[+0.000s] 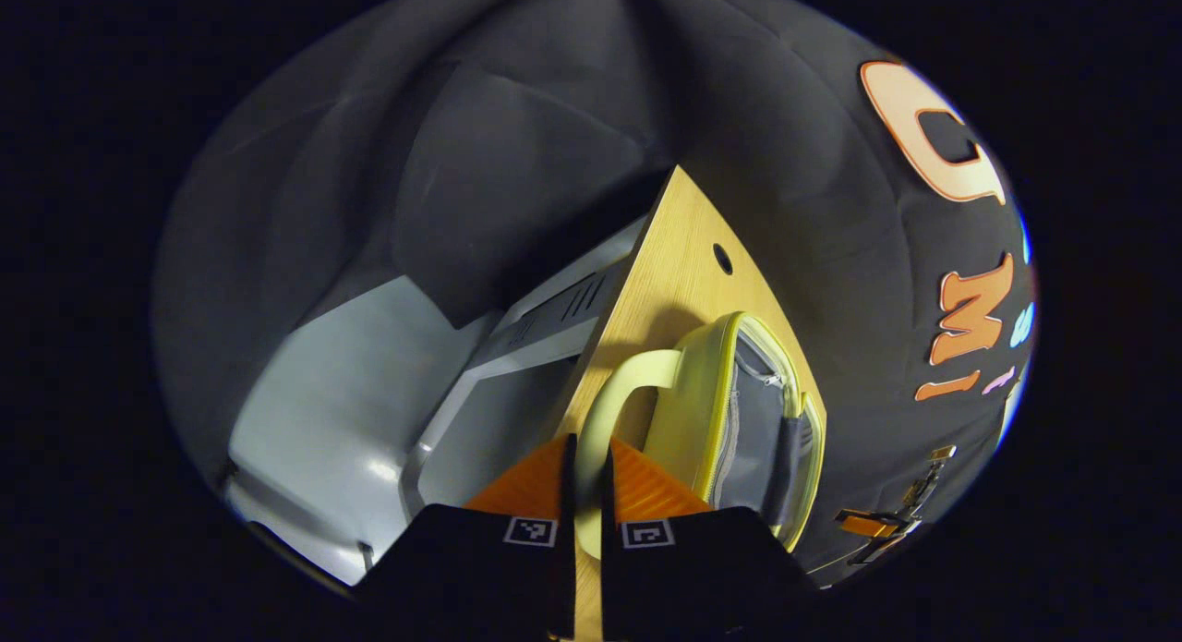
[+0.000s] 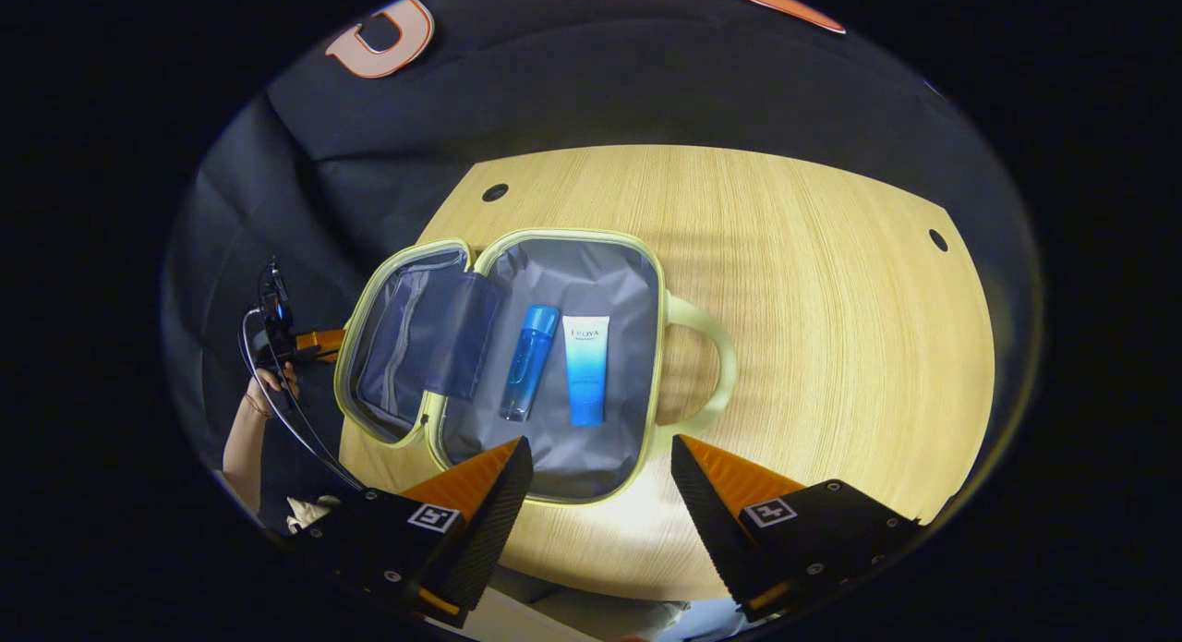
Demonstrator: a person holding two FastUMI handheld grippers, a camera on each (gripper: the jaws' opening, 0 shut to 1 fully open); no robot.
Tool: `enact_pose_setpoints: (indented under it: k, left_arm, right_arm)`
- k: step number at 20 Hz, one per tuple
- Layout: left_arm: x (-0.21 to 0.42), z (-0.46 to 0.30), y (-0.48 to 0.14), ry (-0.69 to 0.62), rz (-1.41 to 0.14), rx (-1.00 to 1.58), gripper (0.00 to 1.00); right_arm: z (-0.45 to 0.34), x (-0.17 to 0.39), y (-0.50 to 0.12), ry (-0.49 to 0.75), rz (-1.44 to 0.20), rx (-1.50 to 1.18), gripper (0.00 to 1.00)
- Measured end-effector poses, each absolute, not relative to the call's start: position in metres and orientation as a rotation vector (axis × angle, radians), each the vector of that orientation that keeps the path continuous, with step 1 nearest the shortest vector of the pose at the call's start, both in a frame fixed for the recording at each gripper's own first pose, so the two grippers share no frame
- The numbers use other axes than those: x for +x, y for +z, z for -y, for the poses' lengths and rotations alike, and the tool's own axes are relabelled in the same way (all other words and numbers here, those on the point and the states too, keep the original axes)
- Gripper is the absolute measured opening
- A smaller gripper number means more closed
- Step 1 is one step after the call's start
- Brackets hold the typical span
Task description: First open the suitcase, pack the skin care products into it, and then close the suitcase.
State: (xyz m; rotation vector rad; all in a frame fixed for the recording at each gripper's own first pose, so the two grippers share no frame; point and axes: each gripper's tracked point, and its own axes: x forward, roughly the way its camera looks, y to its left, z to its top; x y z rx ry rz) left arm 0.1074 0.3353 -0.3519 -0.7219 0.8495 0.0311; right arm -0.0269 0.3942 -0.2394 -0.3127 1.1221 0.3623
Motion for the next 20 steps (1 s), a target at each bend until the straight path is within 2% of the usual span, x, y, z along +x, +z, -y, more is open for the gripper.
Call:
enact_pose_setpoints:
  k: [3,10,14,20]
  left_arm:
    - [0.098,-0.327,-0.314,-0.003,-0.911,-0.503,0.11]
    - [0.101,-0.264,-0.186,-0.024,-0.872,-0.155,0.1]
    - [0.114,-0.183,-0.121,0.021,-0.833,0.045,0.1]
    - [0.12,-0.062,-0.082,0.054,-0.757,0.168,0.1]
  right_arm:
    - [-0.389,-0.016,-0.234,0.354,-1.084,-0.307,0.96]
    - [-0.366,0.003,-0.197,0.416,-0.988,-0.268,0.96]
    - [-0.333,0.017,-0.173,0.445,-0.928,-0.229,0.96]
    - [-0.257,0.031,-0.138,0.466,-0.879,-0.183,0.96]
